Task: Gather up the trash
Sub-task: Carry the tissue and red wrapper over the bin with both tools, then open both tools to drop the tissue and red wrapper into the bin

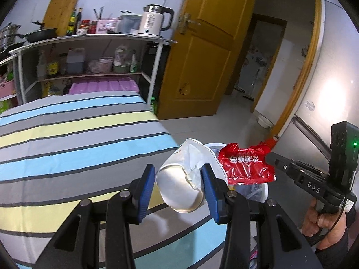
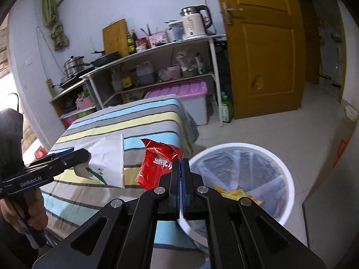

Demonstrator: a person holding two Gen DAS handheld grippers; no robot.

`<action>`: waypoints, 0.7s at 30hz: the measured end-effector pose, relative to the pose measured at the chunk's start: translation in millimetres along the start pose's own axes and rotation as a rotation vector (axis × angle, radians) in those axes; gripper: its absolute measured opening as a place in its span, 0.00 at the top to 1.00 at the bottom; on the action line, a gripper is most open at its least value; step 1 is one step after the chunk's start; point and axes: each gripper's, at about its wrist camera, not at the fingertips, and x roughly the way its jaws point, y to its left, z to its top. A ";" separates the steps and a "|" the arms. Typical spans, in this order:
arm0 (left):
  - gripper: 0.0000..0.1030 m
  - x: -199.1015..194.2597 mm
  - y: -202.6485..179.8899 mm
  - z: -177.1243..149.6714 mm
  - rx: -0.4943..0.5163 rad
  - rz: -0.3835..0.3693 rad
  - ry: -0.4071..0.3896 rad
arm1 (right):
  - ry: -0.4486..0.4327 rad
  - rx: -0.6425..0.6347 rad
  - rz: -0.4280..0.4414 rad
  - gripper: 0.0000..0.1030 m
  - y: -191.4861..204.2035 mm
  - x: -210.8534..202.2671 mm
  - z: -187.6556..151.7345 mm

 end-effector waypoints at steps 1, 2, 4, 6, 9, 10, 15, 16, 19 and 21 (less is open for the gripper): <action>0.57 3.7 -4.1 1.7 0.006 -0.006 0.003 | 0.000 0.005 -0.004 0.99 -3.3 -0.3 1.0; 0.57 7.0 -8.1 2.4 0.013 -0.011 0.006 | -0.002 0.013 -0.012 0.99 -7.9 -2.4 -1.2; 0.57 14.2 -16.3 4.0 0.026 -0.024 0.014 | -0.003 0.025 -0.023 0.99 -15.1 -3.4 -2.6; 0.57 22.3 -24.1 5.5 0.038 -0.036 0.024 | -0.003 0.043 -0.037 0.99 -24.2 -4.3 -4.8; 0.57 32.8 -36.6 5.2 0.060 -0.052 0.036 | 0.001 0.071 -0.059 0.99 -39.5 -4.2 -8.7; 0.57 36.6 -40.4 5.6 0.067 -0.056 0.040 | 0.003 0.078 -0.063 0.99 -42.8 -4.0 -9.2; 0.57 54.3 -56.4 4.9 0.091 -0.076 0.064 | 0.016 0.111 -0.086 0.99 -63.0 -0.6 -14.0; 0.57 57.8 -59.2 4.2 0.094 -0.078 0.069 | 0.018 0.115 -0.089 0.99 -65.7 -0.4 -14.8; 0.57 68.4 -65.3 1.3 0.101 -0.085 0.088 | 0.028 0.129 -0.098 0.99 -74.8 2.7 -17.7; 0.56 76.0 -68.5 -0.4 0.106 -0.087 0.102 | 0.039 0.138 -0.103 0.99 -80.6 5.6 -20.1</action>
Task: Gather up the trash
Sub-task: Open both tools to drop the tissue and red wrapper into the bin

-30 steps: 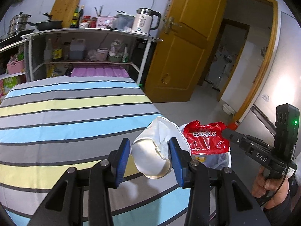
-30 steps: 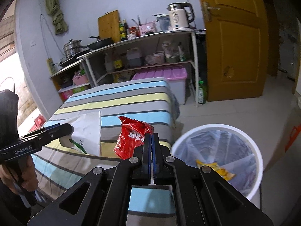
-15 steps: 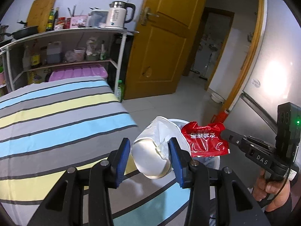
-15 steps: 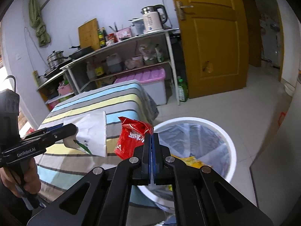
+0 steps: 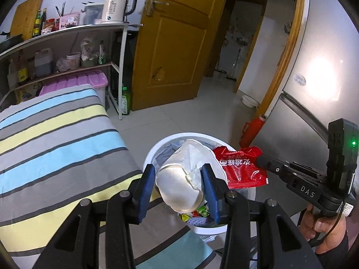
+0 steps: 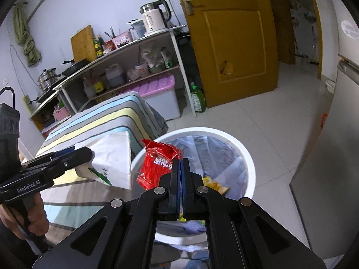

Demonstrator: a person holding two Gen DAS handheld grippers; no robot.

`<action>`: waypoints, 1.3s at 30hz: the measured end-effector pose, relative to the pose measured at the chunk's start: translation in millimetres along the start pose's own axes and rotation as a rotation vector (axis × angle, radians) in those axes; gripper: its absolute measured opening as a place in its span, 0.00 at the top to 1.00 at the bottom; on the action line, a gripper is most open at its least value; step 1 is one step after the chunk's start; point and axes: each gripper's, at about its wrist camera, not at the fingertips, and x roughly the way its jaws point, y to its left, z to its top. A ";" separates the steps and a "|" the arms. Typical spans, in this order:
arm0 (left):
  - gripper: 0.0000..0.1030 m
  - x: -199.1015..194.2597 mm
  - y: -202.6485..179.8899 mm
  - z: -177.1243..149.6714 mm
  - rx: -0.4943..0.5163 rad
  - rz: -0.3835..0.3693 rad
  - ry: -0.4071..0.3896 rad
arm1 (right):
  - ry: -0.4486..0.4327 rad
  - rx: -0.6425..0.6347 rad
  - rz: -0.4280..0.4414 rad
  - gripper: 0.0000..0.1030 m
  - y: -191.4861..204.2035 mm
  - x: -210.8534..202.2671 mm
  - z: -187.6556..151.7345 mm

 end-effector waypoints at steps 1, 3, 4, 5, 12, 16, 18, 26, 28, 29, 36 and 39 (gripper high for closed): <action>0.56 3.9 -1.8 -0.7 0.001 -0.002 0.007 | 0.004 0.004 -0.001 0.99 -2.4 1.6 -0.4; 0.56 11.3 -3.5 -1.1 0.000 -0.007 0.022 | 0.015 0.013 -0.005 0.99 -8.5 6.2 -1.6; 0.56 15.2 -4.5 -1.5 0.000 -0.008 0.031 | 0.019 0.017 -0.007 0.99 -10.2 7.4 -3.1; 0.56 18.4 -5.7 -2.0 0.000 -0.009 0.038 | 0.024 0.024 -0.008 0.99 -12.4 10.3 -2.6; 0.55 42.8 -15.1 -4.0 0.002 -0.024 0.090 | 0.083 0.076 -0.027 0.95 -32.2 29.3 -8.8; 0.55 51.0 -17.2 -7.1 0.000 -0.024 0.114 | 0.095 0.087 -0.034 0.94 -35.6 33.2 -13.5; 0.55 51.7 -18.8 -7.8 0.006 -0.025 0.117 | 0.094 0.085 -0.036 0.92 -35.6 31.7 -13.4; 0.55 39.0 -17.7 -7.5 0.009 -0.025 0.086 | 0.054 0.049 -0.027 0.80 -18.7 10.6 -9.0; 0.55 31.2 -17.3 -9.1 0.011 -0.025 0.075 | 0.040 0.035 -0.022 0.74 -10.5 2.8 -7.9; 0.55 27.3 -17.6 -10.2 0.012 -0.024 0.068 | 0.035 0.027 -0.020 0.74 -6.3 -0.8 -7.7; 0.55 -6.3 -15.3 -17.8 0.006 -0.019 0.022 | 0.000 -0.011 -0.009 0.70 25.2 -26.3 -10.2; 0.54 -21.1 -11.9 -21.5 -0.001 -0.017 0.003 | -0.006 -0.021 -0.003 0.68 37.4 -34.3 -13.2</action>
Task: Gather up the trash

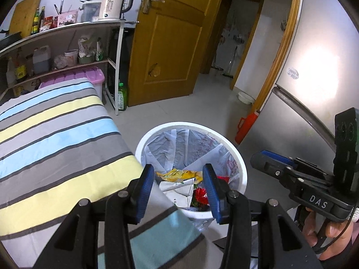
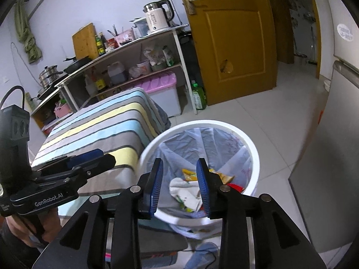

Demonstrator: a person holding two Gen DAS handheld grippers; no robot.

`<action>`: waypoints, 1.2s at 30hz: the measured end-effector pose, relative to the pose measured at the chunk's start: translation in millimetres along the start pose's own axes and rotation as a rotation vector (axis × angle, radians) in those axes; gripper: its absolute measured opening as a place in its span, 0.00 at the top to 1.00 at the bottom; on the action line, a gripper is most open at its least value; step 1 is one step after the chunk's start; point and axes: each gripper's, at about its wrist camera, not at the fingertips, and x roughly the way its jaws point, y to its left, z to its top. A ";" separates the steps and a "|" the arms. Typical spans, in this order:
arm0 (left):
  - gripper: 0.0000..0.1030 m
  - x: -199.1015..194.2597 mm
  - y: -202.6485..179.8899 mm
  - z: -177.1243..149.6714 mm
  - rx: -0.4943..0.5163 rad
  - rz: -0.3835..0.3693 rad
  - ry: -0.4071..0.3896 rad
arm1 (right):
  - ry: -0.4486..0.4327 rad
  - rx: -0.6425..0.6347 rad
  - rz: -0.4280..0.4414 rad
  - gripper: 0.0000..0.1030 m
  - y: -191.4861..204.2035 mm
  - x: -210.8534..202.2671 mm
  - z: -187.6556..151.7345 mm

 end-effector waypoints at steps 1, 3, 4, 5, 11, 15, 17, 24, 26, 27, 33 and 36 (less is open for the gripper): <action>0.53 -5.2 0.2 -1.6 -0.001 0.002 -0.007 | -0.002 -0.004 0.001 0.67 4.2 -2.4 -0.9; 0.52 -15.6 2.0 -5.2 -0.004 0.004 -0.020 | -0.010 -0.012 0.007 0.67 13.4 -9.5 -3.6; 0.52 -20.2 2.6 -6.9 -0.004 0.005 -0.025 | -0.014 -0.016 0.009 0.66 17.0 -12.7 -5.0; 0.52 -24.5 3.3 -8.5 -0.003 0.007 -0.031 | -0.018 -0.020 0.010 0.65 21.0 -16.2 -6.7; 0.50 -53.9 0.3 -20.5 0.017 0.023 -0.068 | -0.039 -0.051 -0.001 0.60 40.8 -36.9 -22.2; 0.48 -73.3 -3.6 -32.5 0.026 0.024 -0.090 | -0.049 -0.063 -0.004 0.59 49.1 -50.7 -34.3; 0.47 -82.0 -6.7 -38.2 0.036 0.026 -0.100 | -0.053 -0.067 -0.007 0.59 50.4 -56.4 -39.5; 0.44 -103.0 -14.2 -60.6 0.058 0.030 -0.105 | -0.079 -0.100 -0.020 0.56 62.3 -79.1 -61.1; 0.44 -106.4 -15.2 -66.3 0.065 0.035 -0.103 | -0.082 -0.112 -0.024 0.56 65.7 -83.1 -67.6; 0.44 -108.2 -15.8 -69.2 0.068 0.037 -0.101 | -0.084 -0.121 -0.029 0.56 67.1 -85.0 -70.9; 0.44 -119.7 -23.2 -81.3 0.083 0.049 -0.113 | -0.102 -0.145 -0.054 0.56 73.2 -93.9 -86.2; 0.44 -123.4 -24.1 -84.3 0.087 0.054 -0.126 | -0.109 -0.152 -0.063 0.56 74.9 -96.3 -92.1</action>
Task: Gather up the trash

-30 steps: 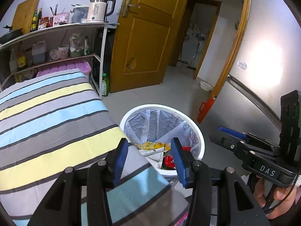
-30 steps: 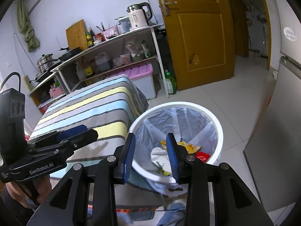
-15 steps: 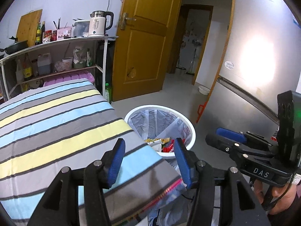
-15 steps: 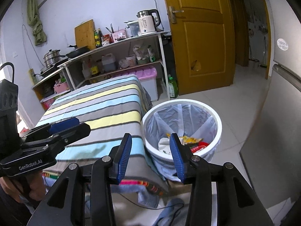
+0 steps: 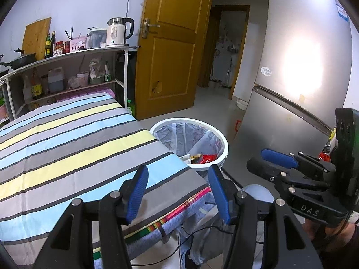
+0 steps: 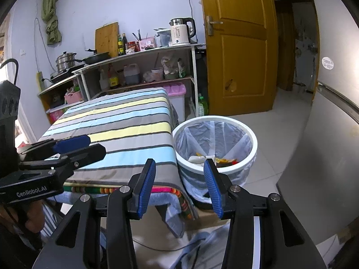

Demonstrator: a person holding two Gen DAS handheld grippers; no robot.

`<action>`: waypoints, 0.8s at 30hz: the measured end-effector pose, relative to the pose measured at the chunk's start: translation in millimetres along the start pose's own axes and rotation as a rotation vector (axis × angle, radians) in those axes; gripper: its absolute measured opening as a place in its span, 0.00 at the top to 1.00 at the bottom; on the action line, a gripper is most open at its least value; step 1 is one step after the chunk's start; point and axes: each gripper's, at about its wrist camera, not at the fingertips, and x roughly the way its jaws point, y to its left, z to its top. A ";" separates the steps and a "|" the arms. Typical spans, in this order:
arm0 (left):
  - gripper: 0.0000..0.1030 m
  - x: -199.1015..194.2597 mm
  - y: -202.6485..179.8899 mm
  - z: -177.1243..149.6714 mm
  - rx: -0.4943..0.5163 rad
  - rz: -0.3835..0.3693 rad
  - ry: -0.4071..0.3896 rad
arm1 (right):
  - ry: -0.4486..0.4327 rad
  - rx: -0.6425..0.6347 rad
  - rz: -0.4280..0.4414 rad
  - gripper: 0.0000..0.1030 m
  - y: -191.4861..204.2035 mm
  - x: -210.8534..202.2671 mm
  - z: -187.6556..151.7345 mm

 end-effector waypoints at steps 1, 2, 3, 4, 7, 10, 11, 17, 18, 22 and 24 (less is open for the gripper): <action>0.44 -0.6 0.0 -0.3 0.001 -0.001 -0.003 | -0.001 -0.003 -0.004 0.56 0.6 0.3 -1.1; 0.44 -1.5 -0.6 -0.8 0.002 -0.003 -0.004 | -0.002 -0.004 -0.007 0.56 0.9 -0.5 -2.7; 0.44 -2.3 -1.0 -1.6 0.004 -0.005 -0.005 | -0.004 0.000 -0.012 0.56 1.2 -1.3 -3.8; 0.44 -3.2 -1.0 -2.6 0.004 -0.003 -0.007 | -0.009 0.004 -0.018 0.56 1.3 -2.6 -5.1; 0.44 -4.2 -1.4 -4.3 0.004 -0.001 -0.011 | -0.014 0.004 -0.027 0.56 2.1 -5.9 -8.6; 0.44 -4.4 -2.6 -6.7 0.002 0.006 -0.009 | -0.023 0.006 -0.040 0.56 1.9 -8.8 -9.8; 0.44 -4.2 -2.6 -7.0 0.003 0.009 -0.008 | -0.024 0.006 -0.044 0.56 1.7 -9.2 -10.2; 0.44 -1.8 -2.0 -7.9 -0.002 0.009 -0.003 | -0.025 0.011 -0.048 0.56 -0.4 -9.4 -9.1; 0.44 -1.8 -1.5 -8.6 -0.004 0.010 -0.002 | -0.024 0.009 -0.047 0.56 -0.4 -9.2 -9.1; 0.44 -1.7 -0.1 -10.4 -0.013 0.010 0.001 | -0.024 0.006 -0.047 0.56 -0.5 -9.5 -9.7; 0.44 -1.8 1.3 -10.9 -0.017 0.011 0.001 | -0.021 0.005 -0.047 0.56 -1.1 -8.8 -9.7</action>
